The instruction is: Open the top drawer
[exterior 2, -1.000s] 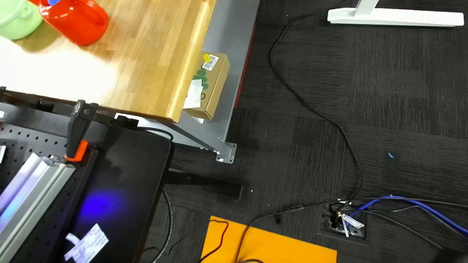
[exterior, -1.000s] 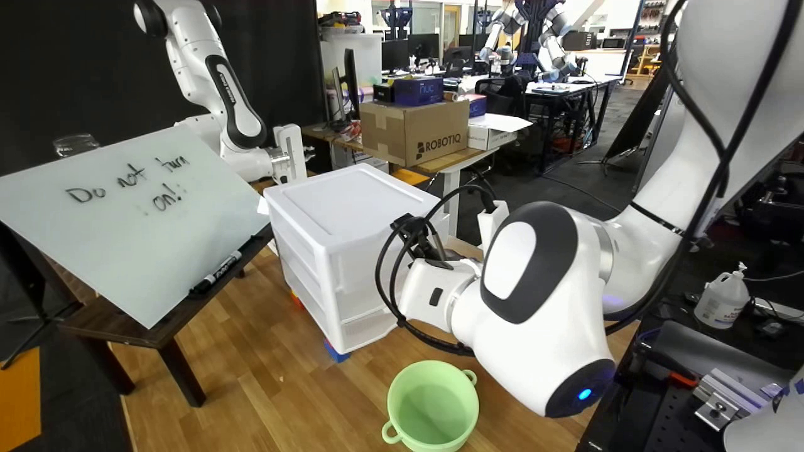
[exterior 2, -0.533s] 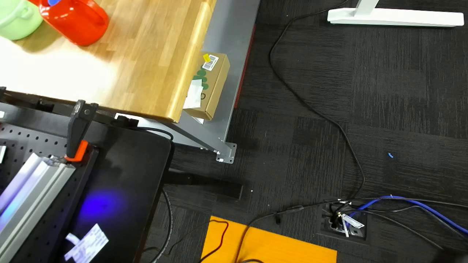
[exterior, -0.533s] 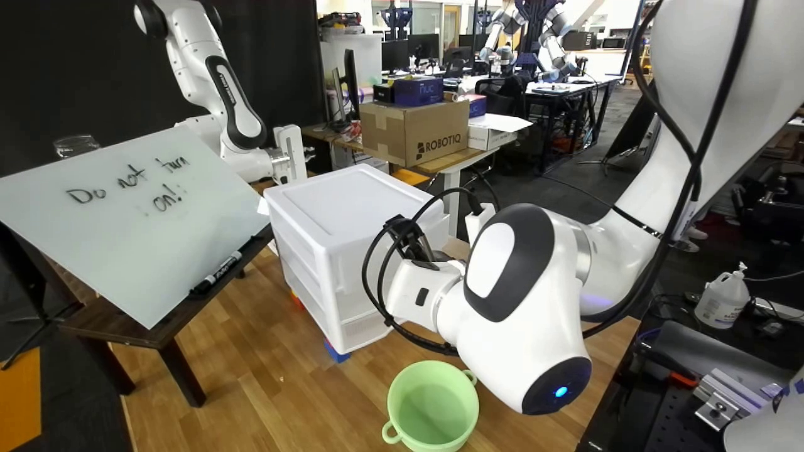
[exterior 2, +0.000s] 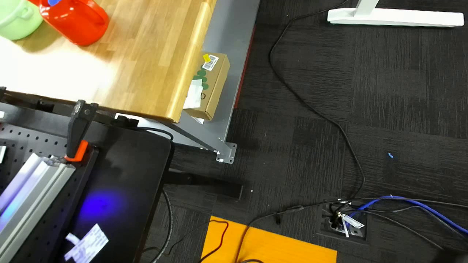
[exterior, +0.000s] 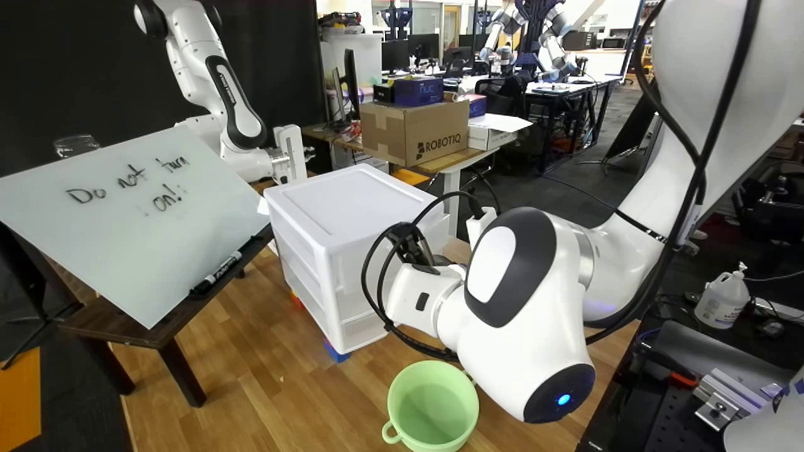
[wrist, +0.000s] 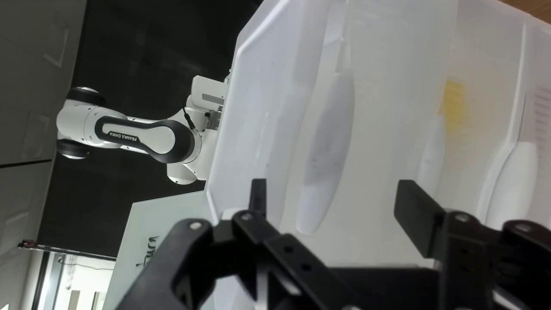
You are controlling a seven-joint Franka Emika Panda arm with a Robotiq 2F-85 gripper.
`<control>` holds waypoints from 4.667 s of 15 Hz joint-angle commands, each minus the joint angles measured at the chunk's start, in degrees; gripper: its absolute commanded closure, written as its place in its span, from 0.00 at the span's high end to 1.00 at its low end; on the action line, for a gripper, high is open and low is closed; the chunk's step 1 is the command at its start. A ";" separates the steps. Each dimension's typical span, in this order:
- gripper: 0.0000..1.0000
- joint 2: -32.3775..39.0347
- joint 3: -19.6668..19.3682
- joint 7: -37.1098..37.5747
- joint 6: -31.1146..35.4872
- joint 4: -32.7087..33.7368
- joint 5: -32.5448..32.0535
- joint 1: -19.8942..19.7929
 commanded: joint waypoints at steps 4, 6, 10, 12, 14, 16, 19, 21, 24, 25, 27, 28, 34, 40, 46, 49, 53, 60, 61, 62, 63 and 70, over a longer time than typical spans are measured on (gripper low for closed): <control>0.26 -0.57 0.86 -0.16 -0.94 -0.30 1.27 -0.02; 0.12 -0.68 0.95 0.00 -1.04 -0.36 1.41 0.05; 0.05 -1.09 1.29 1.13 -1.62 -0.40 1.62 0.14; 0.05 -1.13 1.30 1.45 -1.58 -0.39 1.78 0.14; 0.05 -1.12 1.31 1.42 -1.56 -0.31 1.88 0.14; 0.05 -1.12 1.32 1.29 -1.65 -0.25 1.87 0.16; 0.05 -1.18 1.34 1.10 -1.81 -0.21 1.96 0.19; 0.05 -1.41 1.39 1.04 -2.28 -0.30 2.01 0.28; 0.05 -1.80 1.55 0.80 -3.29 -0.60 2.53 0.49; 0.05 -1.89 1.63 0.68 -3.63 -0.69 2.85 0.58; 0.05 -2.04 1.86 0.59 -4.65 -0.81 3.68 0.82; 0.05 -2.07 1.98 0.60 -5.03 -0.82 4.19 0.93; 0.05 -2.32 2.53 0.84 -6.01 -0.93 5.44 1.40; 0.05 -2.36 3.67 1.35 -7.72 -1.60 7.05 2.24; 0.05 -2.51 5.37 2.25 -11.29 -2.94 9.64 4.20; 0.05 -2.43 6.11 2.84 -13.03 -3.49 10.58 5.01; 0.05 -2.23 7.11 4.85 -15.03 -4.52 11.72 5.97; 0.05 -1.64 9.62 11.34 -20.77 -7.18 15.10 8.78; 0.05 -1.60 9.99 12.43 -21.83 -7.61 15.60 9.15; 0.05 -1.68 10.26 13.46 -22.62 -8.10 16.02 9.48; 0.05 -1.64 10.48 14.27 -23.44 -8.43 16.42 9.74; 0.05 -1.23 11.19 17.20 -25.20 -9.59 16.75 10.02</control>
